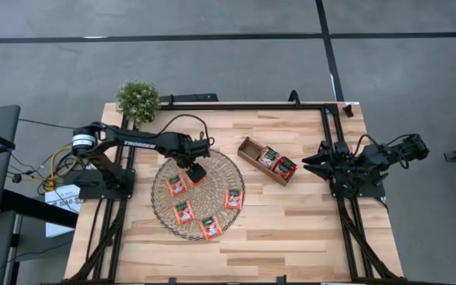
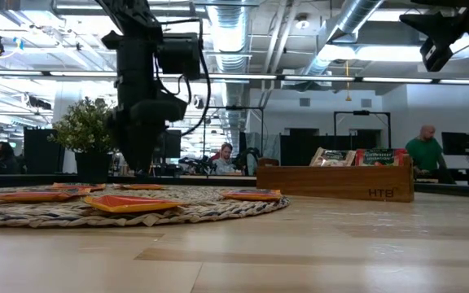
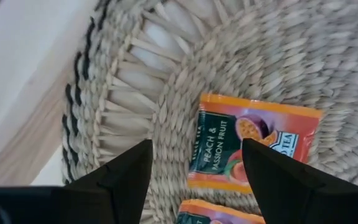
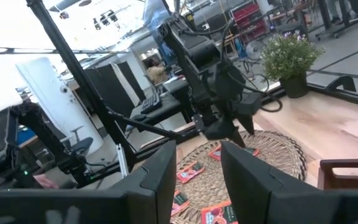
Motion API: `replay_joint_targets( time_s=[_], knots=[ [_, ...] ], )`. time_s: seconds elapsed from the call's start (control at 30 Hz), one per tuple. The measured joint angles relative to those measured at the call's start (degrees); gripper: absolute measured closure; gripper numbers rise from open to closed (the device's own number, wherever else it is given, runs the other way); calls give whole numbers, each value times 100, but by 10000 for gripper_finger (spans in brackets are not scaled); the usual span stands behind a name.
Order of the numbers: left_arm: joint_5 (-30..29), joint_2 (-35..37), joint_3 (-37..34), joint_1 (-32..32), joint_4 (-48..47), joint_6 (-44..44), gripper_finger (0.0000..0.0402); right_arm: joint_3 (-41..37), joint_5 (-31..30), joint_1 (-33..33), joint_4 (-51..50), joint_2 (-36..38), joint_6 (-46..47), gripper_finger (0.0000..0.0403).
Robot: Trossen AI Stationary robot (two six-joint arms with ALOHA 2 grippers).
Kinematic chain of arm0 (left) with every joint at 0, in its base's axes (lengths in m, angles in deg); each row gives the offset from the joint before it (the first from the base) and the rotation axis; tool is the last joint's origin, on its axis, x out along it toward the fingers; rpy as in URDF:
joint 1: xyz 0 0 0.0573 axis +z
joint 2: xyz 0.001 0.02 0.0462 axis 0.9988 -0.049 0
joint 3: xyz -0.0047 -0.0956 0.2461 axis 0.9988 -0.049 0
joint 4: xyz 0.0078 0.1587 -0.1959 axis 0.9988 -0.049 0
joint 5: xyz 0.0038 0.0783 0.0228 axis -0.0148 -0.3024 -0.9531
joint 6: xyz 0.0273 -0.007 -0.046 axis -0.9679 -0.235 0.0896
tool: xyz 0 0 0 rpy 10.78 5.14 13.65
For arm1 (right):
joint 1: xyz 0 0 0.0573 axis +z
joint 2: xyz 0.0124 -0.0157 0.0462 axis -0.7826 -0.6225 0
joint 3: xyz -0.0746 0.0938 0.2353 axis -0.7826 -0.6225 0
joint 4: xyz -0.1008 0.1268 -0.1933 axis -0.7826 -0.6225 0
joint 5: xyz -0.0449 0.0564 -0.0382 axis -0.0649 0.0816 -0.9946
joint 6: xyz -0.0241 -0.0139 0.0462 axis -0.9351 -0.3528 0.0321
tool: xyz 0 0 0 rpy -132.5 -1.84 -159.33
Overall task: Pick & Place Tea
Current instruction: Put the orange tea bag into the left section of the wooden organizer
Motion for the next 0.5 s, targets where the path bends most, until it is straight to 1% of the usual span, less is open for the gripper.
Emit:
replay_joint_targets(
  time_s=[0.3,0.4,0.5],
  knots=[
    [125,-416,0,56,59,-147,162,0,7,0,12,-2,138,285],
    [194,-491,0,57,92,-239,175,0,7,0,12,-2,138,285],
    [272,-489,0,57,150,-303,198,0,5,0,12,-2,138,285]
  ],
)
